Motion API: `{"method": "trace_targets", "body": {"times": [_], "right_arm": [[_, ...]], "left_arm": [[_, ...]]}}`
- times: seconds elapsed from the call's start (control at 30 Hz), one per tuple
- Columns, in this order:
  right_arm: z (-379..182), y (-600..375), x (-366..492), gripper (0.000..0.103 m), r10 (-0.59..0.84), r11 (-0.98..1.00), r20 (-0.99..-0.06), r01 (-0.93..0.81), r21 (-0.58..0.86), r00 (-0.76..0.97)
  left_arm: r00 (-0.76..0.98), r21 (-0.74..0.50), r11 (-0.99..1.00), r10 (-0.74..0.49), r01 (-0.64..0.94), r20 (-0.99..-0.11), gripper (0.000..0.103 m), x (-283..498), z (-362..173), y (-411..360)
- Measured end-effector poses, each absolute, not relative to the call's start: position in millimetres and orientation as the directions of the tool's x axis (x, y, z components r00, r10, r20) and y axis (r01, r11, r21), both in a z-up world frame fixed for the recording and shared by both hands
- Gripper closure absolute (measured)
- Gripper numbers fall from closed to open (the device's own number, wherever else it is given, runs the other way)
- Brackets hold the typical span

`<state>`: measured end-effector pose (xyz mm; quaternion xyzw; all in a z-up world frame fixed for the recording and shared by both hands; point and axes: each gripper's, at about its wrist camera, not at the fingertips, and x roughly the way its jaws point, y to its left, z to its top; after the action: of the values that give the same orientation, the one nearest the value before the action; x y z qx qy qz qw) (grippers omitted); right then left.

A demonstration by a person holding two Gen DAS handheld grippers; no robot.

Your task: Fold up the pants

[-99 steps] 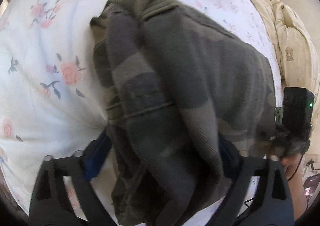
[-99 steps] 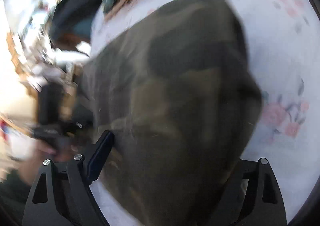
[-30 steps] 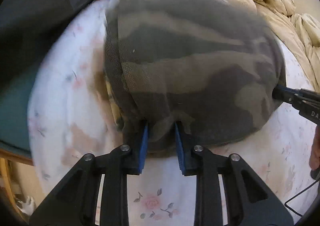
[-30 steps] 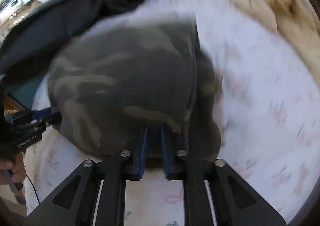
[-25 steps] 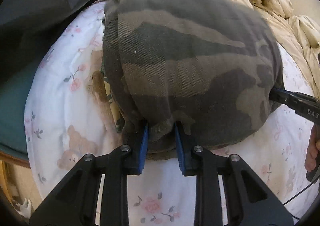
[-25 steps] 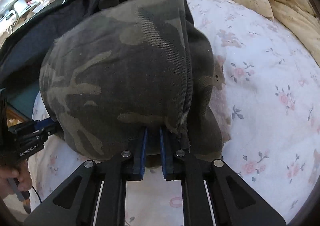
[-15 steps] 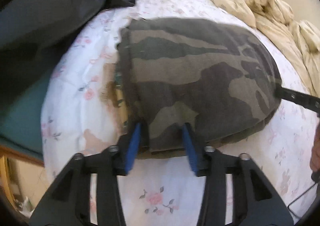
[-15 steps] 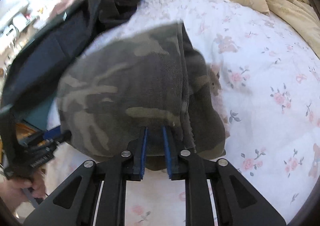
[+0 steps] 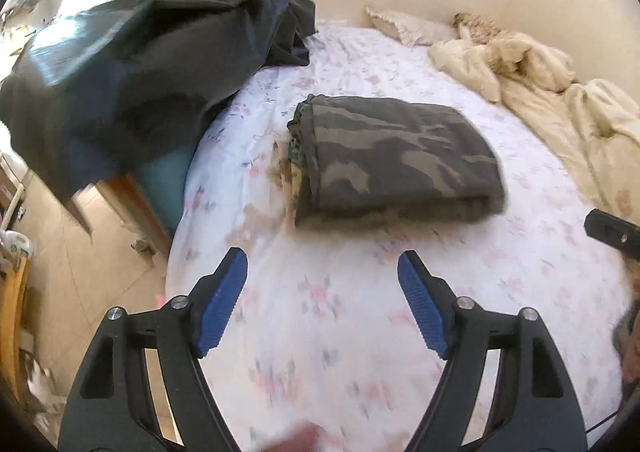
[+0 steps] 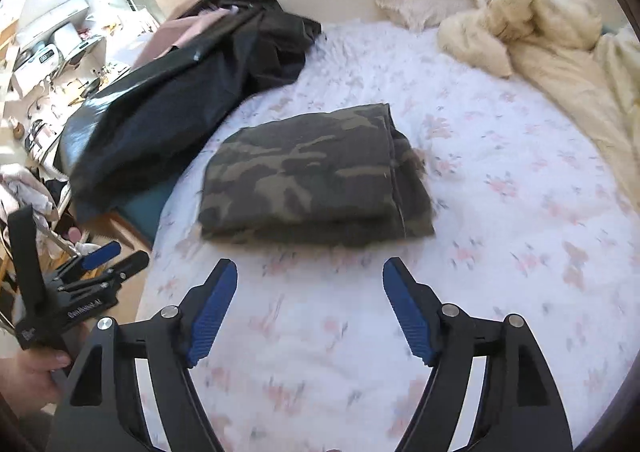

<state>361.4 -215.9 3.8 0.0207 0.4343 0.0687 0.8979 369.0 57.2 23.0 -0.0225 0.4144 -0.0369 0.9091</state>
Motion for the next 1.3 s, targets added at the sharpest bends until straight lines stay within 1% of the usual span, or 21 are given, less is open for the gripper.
{"method": "trace_targets", "body": {"times": [0.03,0.1,0.17,0.2,0.3,0.4,0.43,0.57,0.67,0.73,0.8,0.87,0.97,1.03,1.13,1.3], "right_arm": [[10,-213,343,0.025,0.133,0.991,-0.766,-0.107,0.085,0.629],[19,-206,312,0.019,0.118,0.992,-0.743,-0.106,0.063,0.658],[29,-200,277,0.003,0.1,0.995,-0.715,-0.083,0.059,0.692],[34,-196,254,0.0,0.099,0.995,-0.692,-0.082,0.057,0.715],[40,-183,207,0.0,0.062,0.996,-0.654,-0.084,-0.003,0.754],[44,-175,166,0.0,0.046,0.995,-0.634,-0.089,-0.036,0.772],[44,-174,156,0.0,0.04,0.995,-0.627,-0.086,-0.044,0.778],[38,-169,117,0.0,0.011,0.996,-0.597,-0.063,-0.065,0.802],[27,-164,96,0.0,0.007,0.995,-0.597,-0.063,-0.073,0.802],[16,-164,87,0.0,0.02,0.998,-0.616,-0.056,-0.039,0.788],[7,-162,79,0.0,-0.005,0.998,-0.625,-0.034,-0.051,0.781],[4,-160,71,0.0,-0.017,0.998,-0.609,-0.02,-0.054,0.793],[1,-157,68,0.0,-0.036,0.998,-0.598,-0.003,-0.064,0.801],[3,-158,66,0.0,-0.056,0.997,-0.575,0.016,-0.074,0.817],[3,-161,62,0.0,-0.068,0.997,-0.554,0.036,-0.068,0.83],[5,-159,59,0.0,-0.092,0.993,-0.518,0.041,-0.108,0.85]], "left_arm": [[0.665,-0.076,0.996,-0.092,0.052,-0.741,0.028,353,29,58],[0.699,-0.075,0.995,-0.095,0.059,-0.709,0.028,317,43,57],[0.731,-0.067,0.997,-0.071,0.034,-0.678,0.015,280,56,58],[0.739,-0.078,0.997,-0.069,0.022,-0.67,0.001,262,61,56],[0.768,-0.119,0.993,-0.082,0.007,-0.636,0.0,209,76,55],[0.79,-0.078,0.997,-0.043,-0.005,-0.611,0.0,170,78,49],[0.793,-0.068,0.998,-0.03,-0.014,-0.608,0.0,160,77,48],[0.788,-0.106,0.994,-0.04,-0.032,-0.615,0.0,132,67,50],[0.79,-0.069,0.997,-0.027,-0.019,-0.612,0.0,122,62,45],[0.802,-0.021,1.0,-0.004,-0.01,-0.598,0.0,116,60,39],[0.813,-0.021,1.0,-0.006,-0.007,-0.582,0.0,109,57,38],[0.812,-0.031,0.999,-0.04,0.027,-0.583,0.0,103,53,34],[0.817,-0.013,0.998,-0.055,0.058,-0.574,0.0,96,51,24],[0.824,0.002,0.997,-0.062,0.076,-0.563,0.0,94,53,17],[0.826,0.007,0.997,-0.059,0.076,-0.561,0.0,92,53,13],[0.823,-0.018,0.998,-0.062,0.063,-0.565,0.0,97,53,16]]}}
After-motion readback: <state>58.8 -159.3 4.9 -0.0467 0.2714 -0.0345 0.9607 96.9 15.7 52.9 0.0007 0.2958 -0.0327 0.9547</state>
